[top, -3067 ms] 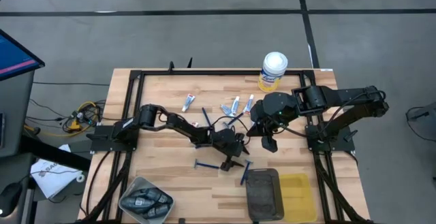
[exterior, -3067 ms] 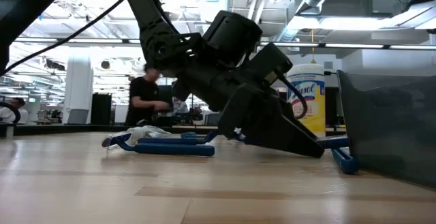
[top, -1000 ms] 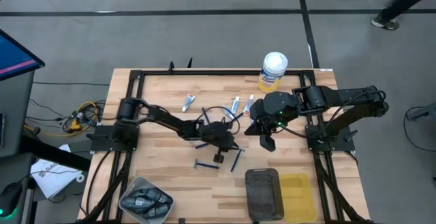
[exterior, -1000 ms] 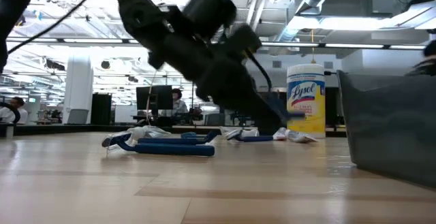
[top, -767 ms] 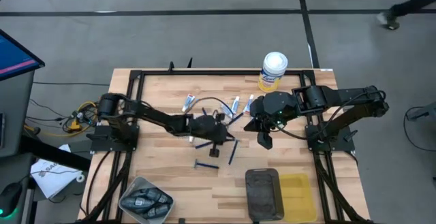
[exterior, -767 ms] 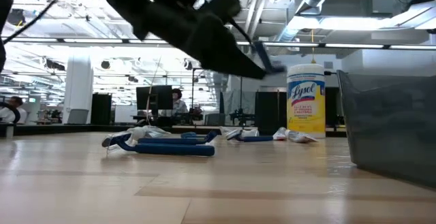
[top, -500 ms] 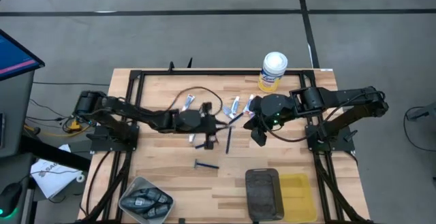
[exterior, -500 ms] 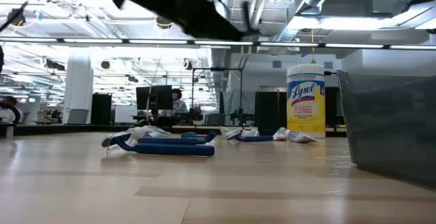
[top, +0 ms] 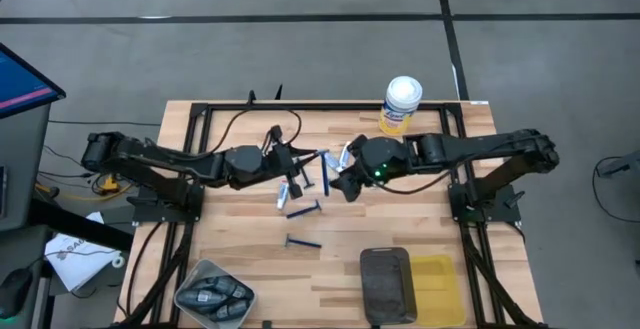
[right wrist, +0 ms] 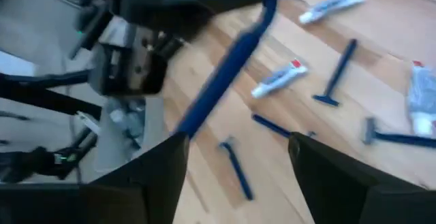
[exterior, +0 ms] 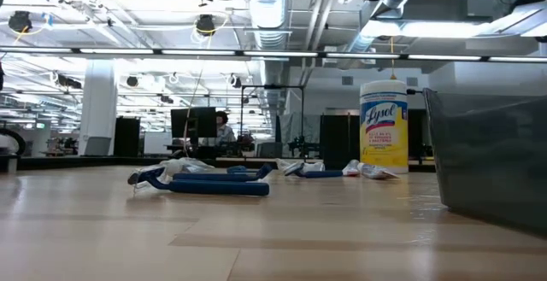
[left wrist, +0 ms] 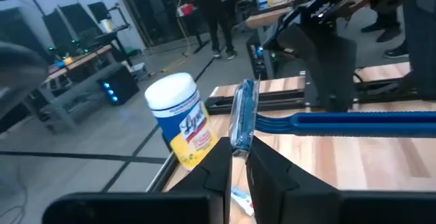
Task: Pick & Place Travel size toiletries
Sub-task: Put the razor into the yellow bin
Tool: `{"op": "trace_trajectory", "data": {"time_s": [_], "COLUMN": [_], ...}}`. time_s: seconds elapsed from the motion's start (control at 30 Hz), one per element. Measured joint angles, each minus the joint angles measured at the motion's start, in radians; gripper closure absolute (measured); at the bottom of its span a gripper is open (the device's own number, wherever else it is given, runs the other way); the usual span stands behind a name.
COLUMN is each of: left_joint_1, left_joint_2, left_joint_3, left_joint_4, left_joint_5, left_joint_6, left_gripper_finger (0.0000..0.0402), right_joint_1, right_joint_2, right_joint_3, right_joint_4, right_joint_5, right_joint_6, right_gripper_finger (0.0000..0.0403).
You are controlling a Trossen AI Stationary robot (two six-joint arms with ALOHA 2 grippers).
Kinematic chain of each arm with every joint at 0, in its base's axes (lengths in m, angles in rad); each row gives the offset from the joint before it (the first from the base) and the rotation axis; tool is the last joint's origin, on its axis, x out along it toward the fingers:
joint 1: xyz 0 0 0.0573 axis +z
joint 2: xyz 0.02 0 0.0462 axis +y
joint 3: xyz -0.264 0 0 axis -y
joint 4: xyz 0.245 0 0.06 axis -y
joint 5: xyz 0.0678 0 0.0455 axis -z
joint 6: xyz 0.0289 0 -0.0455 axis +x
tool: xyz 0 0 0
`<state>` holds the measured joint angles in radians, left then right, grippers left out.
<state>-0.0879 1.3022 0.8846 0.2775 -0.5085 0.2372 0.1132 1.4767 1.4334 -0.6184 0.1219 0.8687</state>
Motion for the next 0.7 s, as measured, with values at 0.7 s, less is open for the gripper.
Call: {"op": "trace_trajectory", "data": {"time_s": [0.7], "left_joint_1": [-0.037], "left_joint_2": [0.007], "left_joint_3": [0.001], "left_joint_4": [0.023], "left_joint_5": [-0.050], "left_joint_6": [0.004], "left_gripper_finger": [0.0376], "right_joint_1": [-0.043], "right_joint_2": [0.017], "right_joint_3": [0.001], "right_joint_4": [0.133], "right_joint_5": [-0.049], "right_joint_6": [-0.007], "right_gripper_finger": [0.0195]}}
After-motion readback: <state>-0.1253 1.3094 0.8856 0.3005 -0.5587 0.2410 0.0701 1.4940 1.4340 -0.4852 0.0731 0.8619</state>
